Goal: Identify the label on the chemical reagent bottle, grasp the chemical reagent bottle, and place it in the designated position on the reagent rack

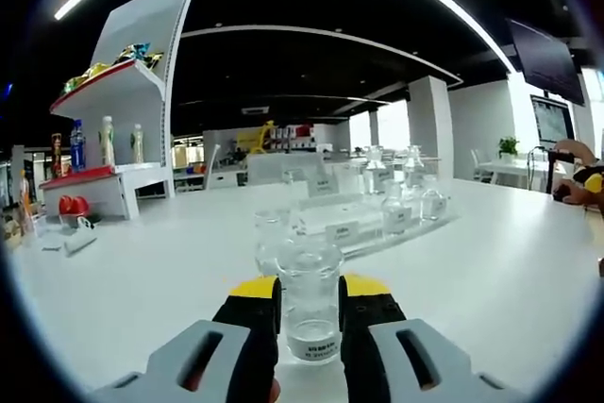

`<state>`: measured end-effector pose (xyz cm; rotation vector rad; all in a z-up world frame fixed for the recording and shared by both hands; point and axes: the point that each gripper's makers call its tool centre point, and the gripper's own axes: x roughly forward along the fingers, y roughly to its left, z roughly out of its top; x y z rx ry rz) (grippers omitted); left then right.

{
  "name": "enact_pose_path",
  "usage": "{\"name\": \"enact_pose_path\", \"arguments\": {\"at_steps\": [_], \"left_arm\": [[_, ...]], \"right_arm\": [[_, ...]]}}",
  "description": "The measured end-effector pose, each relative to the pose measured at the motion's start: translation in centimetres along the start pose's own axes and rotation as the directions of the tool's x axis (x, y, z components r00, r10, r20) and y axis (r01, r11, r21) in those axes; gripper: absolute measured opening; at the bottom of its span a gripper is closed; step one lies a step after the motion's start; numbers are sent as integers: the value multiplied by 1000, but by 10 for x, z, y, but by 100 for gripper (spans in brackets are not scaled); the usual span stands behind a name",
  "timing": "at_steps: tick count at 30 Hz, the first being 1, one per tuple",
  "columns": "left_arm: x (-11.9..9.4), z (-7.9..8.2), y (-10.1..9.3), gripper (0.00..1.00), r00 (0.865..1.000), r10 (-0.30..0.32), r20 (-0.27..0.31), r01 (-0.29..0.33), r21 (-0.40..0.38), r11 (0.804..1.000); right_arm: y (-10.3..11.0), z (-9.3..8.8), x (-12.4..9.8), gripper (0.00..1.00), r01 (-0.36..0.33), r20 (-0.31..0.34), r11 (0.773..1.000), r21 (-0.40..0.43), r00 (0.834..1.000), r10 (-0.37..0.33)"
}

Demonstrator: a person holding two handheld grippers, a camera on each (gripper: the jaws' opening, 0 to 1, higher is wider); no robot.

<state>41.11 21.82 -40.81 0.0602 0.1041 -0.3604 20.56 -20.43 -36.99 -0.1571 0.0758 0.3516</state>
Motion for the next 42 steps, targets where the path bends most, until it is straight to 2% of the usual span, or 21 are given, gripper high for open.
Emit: {"name": "enact_pose_path", "arguments": {"at_steps": [15, 25, 42], "left_arm": [[0, 1, 1, 22, 1000, -16, 22, 17, -39, 999], [0, 1, -1, 21, 999, -30, 21, 30, -15, 999], [2, 3, -1, 20, 999, -5, 48, 7, -27, 1000]], "right_arm": [[2, 0, 1, 30, 0, -4, 1000, -4, 1000, 0], [1, -1, 2, 30, 3, 1, 1000, 3, 1000, -3], [-2, -13, 1, 30, 5, -11, 1000, 20, 1000, -5]]}}
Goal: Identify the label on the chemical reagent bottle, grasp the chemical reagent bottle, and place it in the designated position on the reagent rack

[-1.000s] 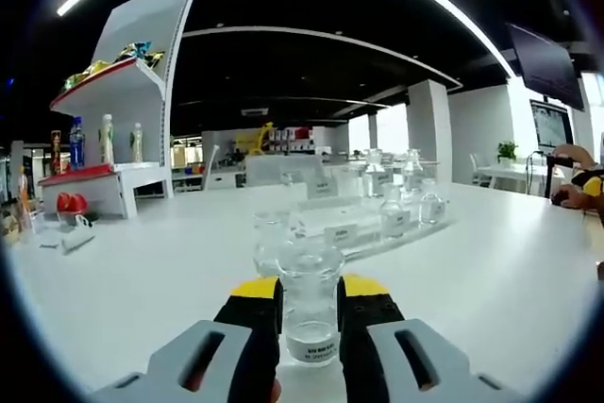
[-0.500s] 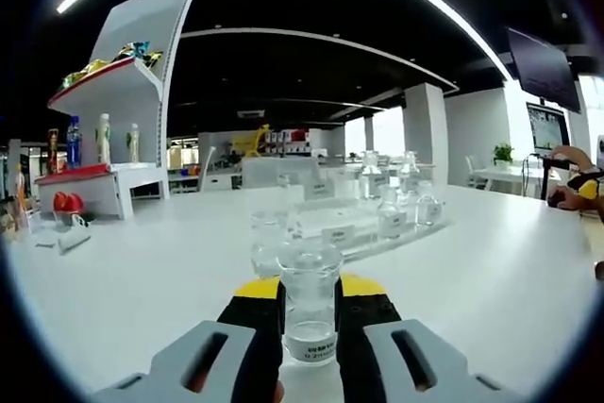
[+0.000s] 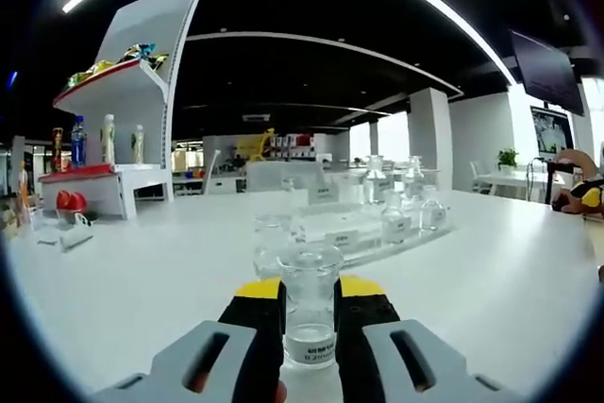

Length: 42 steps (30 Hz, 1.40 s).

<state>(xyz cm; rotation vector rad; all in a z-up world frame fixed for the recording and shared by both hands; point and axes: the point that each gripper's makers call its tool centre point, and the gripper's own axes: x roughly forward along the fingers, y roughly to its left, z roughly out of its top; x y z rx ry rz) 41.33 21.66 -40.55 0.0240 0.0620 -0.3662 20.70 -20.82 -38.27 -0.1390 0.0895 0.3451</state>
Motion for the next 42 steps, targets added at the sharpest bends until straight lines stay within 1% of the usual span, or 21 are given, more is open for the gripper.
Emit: {"name": "enact_pose_path", "arguments": {"at_steps": [13, 16, 19, 25, 28, 30, 32, 34, 36, 42], "left_arm": [[-3, 1, -2, 20, 1000, 7, 1, -7, 14, 1000], [-4, 2, -2, 20, 1000, 6, 7, -7, 10, 1000], [-6, 7, -2, 20, 1000, 11, 20, -11, 13, 1000], [-11, 19, -4, 20, 999, 11, 38, -12, 24, 1000], [-14, 28, -4, 20, 998, 10, 54, -11, 22, 1000], [-12, 37, -4, 20, 997, 13, 70, -13, 9, 1000], [-11, 43, -4, 20, 997, 13, 76, -14, 15, 1000], [-10, 53, -6, 20, 996, 8, 90, -11, 28, 1000], [-7, 60, -7, 20, 995, 4, 101, -6, 28, 1000], [7, 78, -13, 20, 994, -16, 106, 11, 41, 999]], "right_arm": [[0, 1, 1, 30, 1, -1, 1000, -1, 1000, -1], [-1, 1, 3, 30, 5, -2, 1000, 3, 1000, -5], [-4, -4, 6, 30, 16, -12, 1000, 13, 1000, -16], [-7, -2, 12, 30, 19, -10, 1000, 22, 1000, -19], [-6, 1, 17, 30, 15, -5, 1000, 17, 1000, -15], [-6, 2, 21, 30, 10, 1, 1000, 18, 1000, -10], [-6, 3, 23, 30, 8, 5, 1000, 19, 1000, -8], [-8, 1, 30, 30, 5, 5, 1000, 29, 1000, -6], [-7, -1, 34, 30, 5, -1, 999, 32, 1000, -5], [-6, -4, 41, 30, -1, 0, 999, 43, 1000, 1]]}}
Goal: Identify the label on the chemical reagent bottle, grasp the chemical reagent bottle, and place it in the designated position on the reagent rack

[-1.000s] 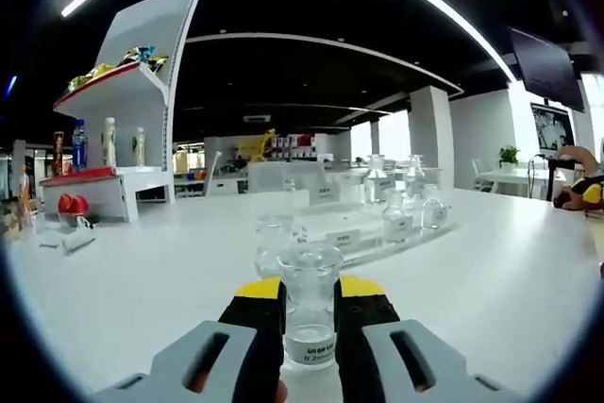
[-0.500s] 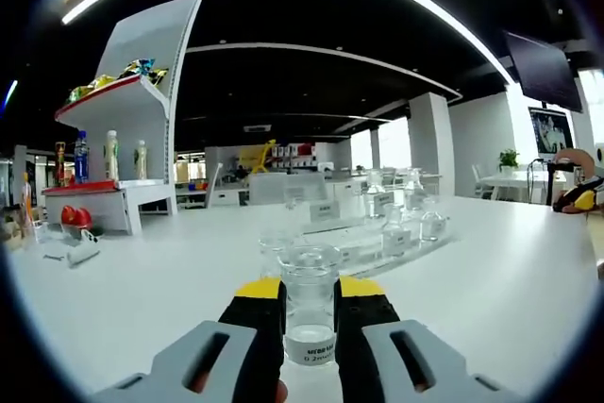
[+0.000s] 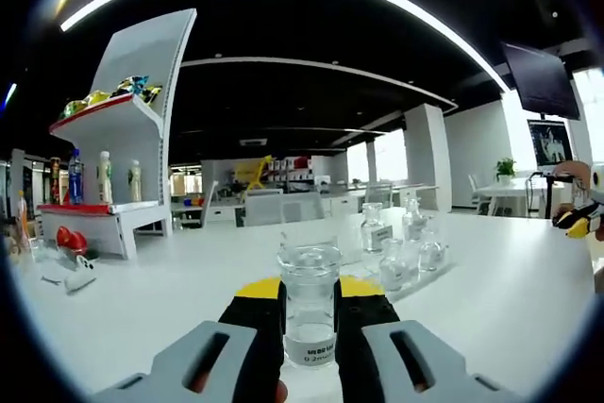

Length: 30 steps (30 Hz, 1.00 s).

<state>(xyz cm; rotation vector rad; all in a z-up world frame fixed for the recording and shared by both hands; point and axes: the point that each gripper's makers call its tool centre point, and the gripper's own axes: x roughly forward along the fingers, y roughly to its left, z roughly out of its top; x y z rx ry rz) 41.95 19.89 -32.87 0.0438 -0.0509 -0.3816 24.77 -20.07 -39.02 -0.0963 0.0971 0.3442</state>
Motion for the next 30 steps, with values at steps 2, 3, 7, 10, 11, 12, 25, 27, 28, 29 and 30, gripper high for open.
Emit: {"name": "enact_pose_path", "arguments": {"at_steps": [2, 3, 7, 10, 11, 12, 25, 27, 28, 29, 30], "left_arm": [[6, 5, -2, 20, 1000, -8, 3, 8, 2, 1000], [12, 10, -3, 20, 1000, -16, 6, 16, -1, 1000], [30, 19, -7, 20, 999, -35, 16, 35, -13, 999], [50, 25, -11, 20, 999, -49, 24, 50, -29, 998], [55, 27, -11, 20, 998, -49, 25, 50, -31, 998], [59, 28, -12, 20, 998, -51, 25, 52, -31, 998], [83, 38, -18, 20, 997, -72, 28, 73, -40, 997], [91, 40, -15, 20, 997, -72, 31, 73, -43, 996], [93, 40, -14, 20, 997, -72, 31, 74, -43, 996], [99, 42, -11, 20, 997, -74, 31, 75, -45, 996], [104, 42, -9, 20, 997, -74, 32, 75, -46, 996]], "right_arm": [[1, 0, 2, 30, -3, -1, 1000, 2, 1000, 3], [1, 0, 3, 30, -3, -1, 1000, 2, 1000, 3], [3, 2, 8, 30, -10, -3, 1000, 0, 1000, 10], [6, 3, 14, 30, -22, -3, 1000, -2, 1000, 22], [7, 3, 16, 30, -25, -4, 1000, -1, 1000, 25], [8, 3, 17, 30, -28, -4, 1000, -1, 1000, 28], [15, 7, 28, 30, -50, -15, 999, -7, 999, 50], [15, 7, 30, 30, -53, -17, 999, -8, 998, 53], [15, 7, 30, 30, -53, -18, 999, -8, 998, 53], [16, 7, 32, 30, -55, -20, 998, -9, 998, 55], [17, 7, 33, 30, -55, -21, 998, -9, 998, 55]]}}
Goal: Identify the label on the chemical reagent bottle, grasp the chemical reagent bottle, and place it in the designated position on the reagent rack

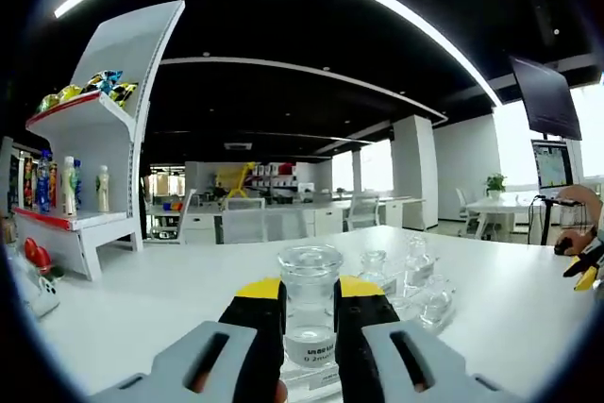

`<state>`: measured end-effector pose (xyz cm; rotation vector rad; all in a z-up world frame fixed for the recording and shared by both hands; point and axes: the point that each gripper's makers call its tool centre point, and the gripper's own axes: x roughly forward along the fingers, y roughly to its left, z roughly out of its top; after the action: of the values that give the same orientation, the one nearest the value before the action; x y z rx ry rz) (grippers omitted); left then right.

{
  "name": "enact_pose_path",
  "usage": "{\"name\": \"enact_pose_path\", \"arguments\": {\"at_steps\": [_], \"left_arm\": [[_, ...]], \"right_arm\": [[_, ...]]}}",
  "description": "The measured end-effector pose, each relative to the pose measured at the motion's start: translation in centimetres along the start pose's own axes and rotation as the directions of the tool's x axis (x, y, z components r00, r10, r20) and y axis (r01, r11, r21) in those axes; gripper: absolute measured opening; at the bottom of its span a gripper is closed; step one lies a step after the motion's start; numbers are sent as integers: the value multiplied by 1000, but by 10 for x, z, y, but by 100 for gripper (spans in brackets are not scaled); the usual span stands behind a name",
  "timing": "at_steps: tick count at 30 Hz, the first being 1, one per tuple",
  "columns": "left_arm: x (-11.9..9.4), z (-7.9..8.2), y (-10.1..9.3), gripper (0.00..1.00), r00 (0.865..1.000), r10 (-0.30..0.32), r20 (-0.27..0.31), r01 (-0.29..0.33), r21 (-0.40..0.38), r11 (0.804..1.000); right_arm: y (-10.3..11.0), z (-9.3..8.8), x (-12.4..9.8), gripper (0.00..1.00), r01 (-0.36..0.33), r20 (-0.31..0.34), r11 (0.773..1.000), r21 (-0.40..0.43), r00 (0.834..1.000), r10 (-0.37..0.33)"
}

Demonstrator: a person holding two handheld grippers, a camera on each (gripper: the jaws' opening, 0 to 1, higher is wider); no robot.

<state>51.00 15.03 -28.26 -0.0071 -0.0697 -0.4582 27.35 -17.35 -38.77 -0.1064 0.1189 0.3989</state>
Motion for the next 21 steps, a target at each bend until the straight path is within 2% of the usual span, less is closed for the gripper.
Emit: {"name": "enact_pose_path", "arguments": {"at_steps": [5, 21], "left_arm": [[18, 3, 5, 20, 1000, 1, 0, -1, 0, 1000], [48, -2, 7, 20, 1000, 7, 2, -7, -2, 1000]], "right_arm": [[2, 3, 3, 30, -6, 3, 1000, -1, 1000, 6], [1, 0, 10, 30, -4, -19, 1000, -3, 1000, 4]]}}
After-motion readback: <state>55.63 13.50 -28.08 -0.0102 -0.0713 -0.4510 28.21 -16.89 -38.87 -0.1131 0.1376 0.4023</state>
